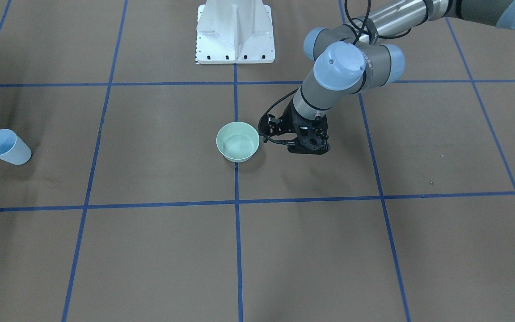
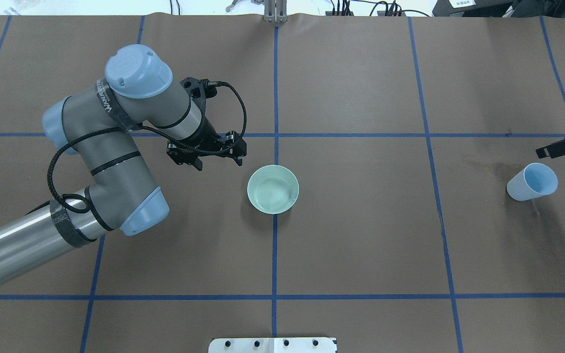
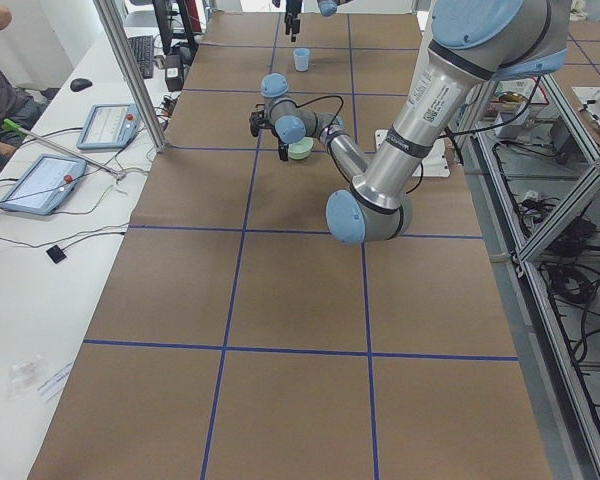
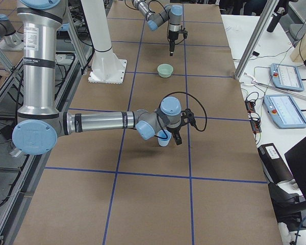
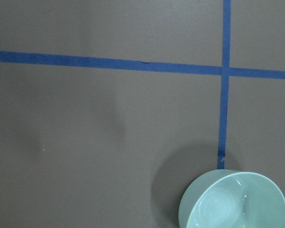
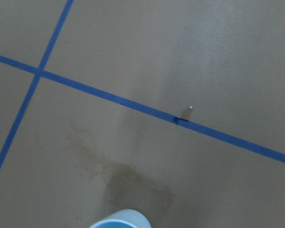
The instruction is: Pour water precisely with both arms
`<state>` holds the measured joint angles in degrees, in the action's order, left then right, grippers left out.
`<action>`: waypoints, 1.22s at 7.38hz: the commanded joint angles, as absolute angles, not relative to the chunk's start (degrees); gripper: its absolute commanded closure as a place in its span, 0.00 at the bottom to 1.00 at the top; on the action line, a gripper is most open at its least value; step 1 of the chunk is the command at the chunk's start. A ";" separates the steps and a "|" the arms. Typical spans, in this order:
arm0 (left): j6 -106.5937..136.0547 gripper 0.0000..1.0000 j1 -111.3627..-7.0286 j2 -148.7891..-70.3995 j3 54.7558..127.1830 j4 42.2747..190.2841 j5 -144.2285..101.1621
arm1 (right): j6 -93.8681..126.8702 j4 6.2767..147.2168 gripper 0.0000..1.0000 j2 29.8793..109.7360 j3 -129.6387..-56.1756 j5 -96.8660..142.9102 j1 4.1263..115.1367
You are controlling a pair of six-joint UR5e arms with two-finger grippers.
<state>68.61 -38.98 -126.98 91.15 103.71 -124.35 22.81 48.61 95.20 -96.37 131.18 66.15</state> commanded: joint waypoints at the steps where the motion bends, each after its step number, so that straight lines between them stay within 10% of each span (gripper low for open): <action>1: 68.64 0.00 -39.11 -126.56 91.23 103.71 -124.28 | 28.39 27.60 0.03 100.95 -95.98 128.50 62.31; 9: 71.27 0.00 -38.67 -126.65 91.23 103.71 -124.10 | 28.74 -2.81 0.01 105.82 -82.62 122.78 58.90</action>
<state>70.25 -38.90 -126.58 91.12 103.71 -124.20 28.74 -2.35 105.74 -83.01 122.74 60.50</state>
